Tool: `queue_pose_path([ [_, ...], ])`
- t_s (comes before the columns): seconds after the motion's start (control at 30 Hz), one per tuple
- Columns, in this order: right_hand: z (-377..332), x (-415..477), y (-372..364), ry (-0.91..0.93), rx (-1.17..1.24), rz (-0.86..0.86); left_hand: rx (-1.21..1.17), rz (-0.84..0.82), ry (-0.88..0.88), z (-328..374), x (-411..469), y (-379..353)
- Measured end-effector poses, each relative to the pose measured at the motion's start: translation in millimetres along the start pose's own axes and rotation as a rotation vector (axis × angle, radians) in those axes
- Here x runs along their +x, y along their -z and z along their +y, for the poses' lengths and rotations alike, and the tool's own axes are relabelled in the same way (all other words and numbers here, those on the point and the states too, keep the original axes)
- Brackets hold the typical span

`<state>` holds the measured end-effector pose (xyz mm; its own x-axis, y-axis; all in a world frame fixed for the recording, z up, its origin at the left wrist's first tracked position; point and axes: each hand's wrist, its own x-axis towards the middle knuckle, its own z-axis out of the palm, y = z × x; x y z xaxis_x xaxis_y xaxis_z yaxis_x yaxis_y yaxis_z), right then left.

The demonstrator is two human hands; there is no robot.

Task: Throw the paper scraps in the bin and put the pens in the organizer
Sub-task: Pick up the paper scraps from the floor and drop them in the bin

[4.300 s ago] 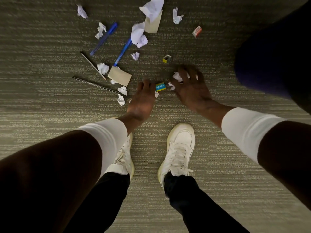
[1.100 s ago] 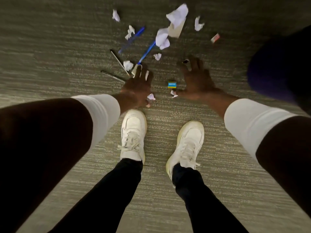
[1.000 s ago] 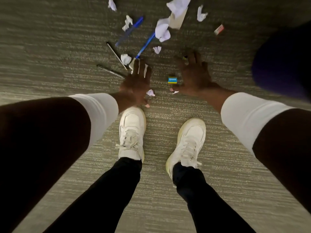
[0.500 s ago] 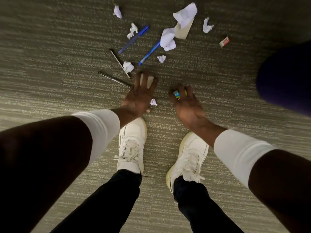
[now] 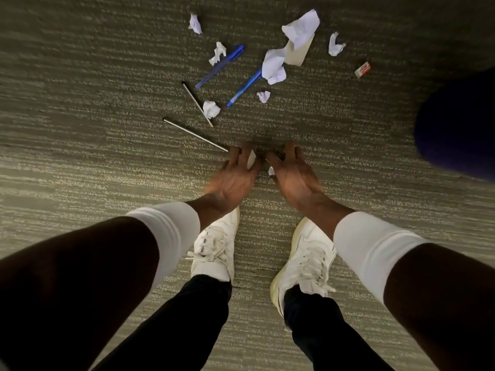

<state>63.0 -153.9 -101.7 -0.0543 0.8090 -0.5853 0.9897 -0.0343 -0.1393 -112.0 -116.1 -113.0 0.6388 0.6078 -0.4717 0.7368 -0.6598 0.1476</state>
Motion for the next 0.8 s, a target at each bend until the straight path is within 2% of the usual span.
queue_pose_path([
  [0.3, -1, 0, -7, 0.093, -0.048, 0.117, 0.016, 0.106, -0.195, -8, 3, -2],
  [0.43, -1, -2, -12, 0.096, 0.055, 0.153, -0.063, 0.137, -0.186, -6, 2, 10],
  [0.57, 6, -13, -4, 0.012, 0.277, 0.156, -0.148, 0.085, -0.146, -3, -2, 22],
  [0.8, 23, -70, 37, -0.232, 0.516, 0.251, -0.223, 0.060, -0.006, 11, -17, 75],
])
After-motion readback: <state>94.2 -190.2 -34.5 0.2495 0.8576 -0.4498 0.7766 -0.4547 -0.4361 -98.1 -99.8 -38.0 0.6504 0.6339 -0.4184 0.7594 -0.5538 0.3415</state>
